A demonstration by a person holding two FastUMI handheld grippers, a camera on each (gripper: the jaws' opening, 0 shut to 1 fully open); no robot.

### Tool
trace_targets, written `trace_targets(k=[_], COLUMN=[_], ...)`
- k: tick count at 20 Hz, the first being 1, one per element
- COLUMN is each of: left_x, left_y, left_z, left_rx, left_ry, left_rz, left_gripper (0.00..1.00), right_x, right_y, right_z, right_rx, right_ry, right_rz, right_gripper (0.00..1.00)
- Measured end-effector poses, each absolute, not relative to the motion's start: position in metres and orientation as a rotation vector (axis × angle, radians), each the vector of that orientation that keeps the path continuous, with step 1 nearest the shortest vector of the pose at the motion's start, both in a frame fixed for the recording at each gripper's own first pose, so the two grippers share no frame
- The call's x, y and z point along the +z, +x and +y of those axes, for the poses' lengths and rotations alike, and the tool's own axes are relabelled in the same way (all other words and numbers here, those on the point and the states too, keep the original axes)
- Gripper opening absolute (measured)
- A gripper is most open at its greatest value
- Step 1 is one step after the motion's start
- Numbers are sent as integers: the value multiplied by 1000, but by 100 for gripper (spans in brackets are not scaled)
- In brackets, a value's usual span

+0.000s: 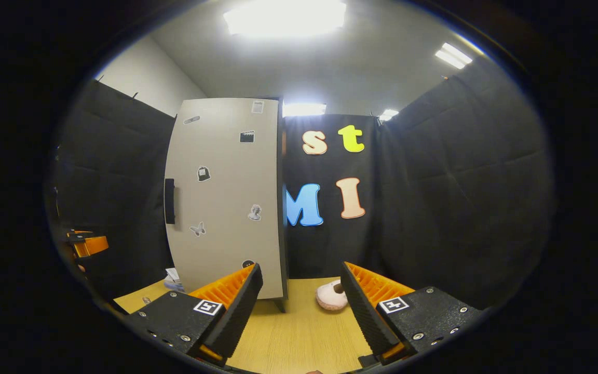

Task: Open the cabinet door with the right hand, grasp the bottle in the cabinet with the left hand and place it on the coaster, then close the cabinet door with the right hand.

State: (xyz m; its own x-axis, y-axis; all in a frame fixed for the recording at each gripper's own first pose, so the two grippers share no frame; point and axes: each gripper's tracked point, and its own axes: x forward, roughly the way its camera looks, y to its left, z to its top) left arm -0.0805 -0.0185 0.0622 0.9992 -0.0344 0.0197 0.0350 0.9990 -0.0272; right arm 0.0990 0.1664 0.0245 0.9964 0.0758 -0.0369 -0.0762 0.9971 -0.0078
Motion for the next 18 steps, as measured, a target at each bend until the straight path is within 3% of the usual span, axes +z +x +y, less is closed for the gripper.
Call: trace_targets(k=[1,5,12,13,18], left_x=[65,68,68,68,71], left_y=[-82,-86,-94,-96,-102], left_z=[-20,-21,-16,-15,-12], left_rx=[-32,-21,1,2,14], left_ry=[-19,-10,8,6,7], left_rz=[-22,-22,-25,-25,-39], left_gripper=[87,92,92,87,92], right_x=[25,27,34,35,39], right_y=[99,97,103,103,102], right_z=[164,161,162,162,164], right_rx=[74,72,79,83,96], right_ry=[-8,-4,8,9,15], right_rz=[37,31,28,28,28], right_gripper=[94,94,93,93,94])
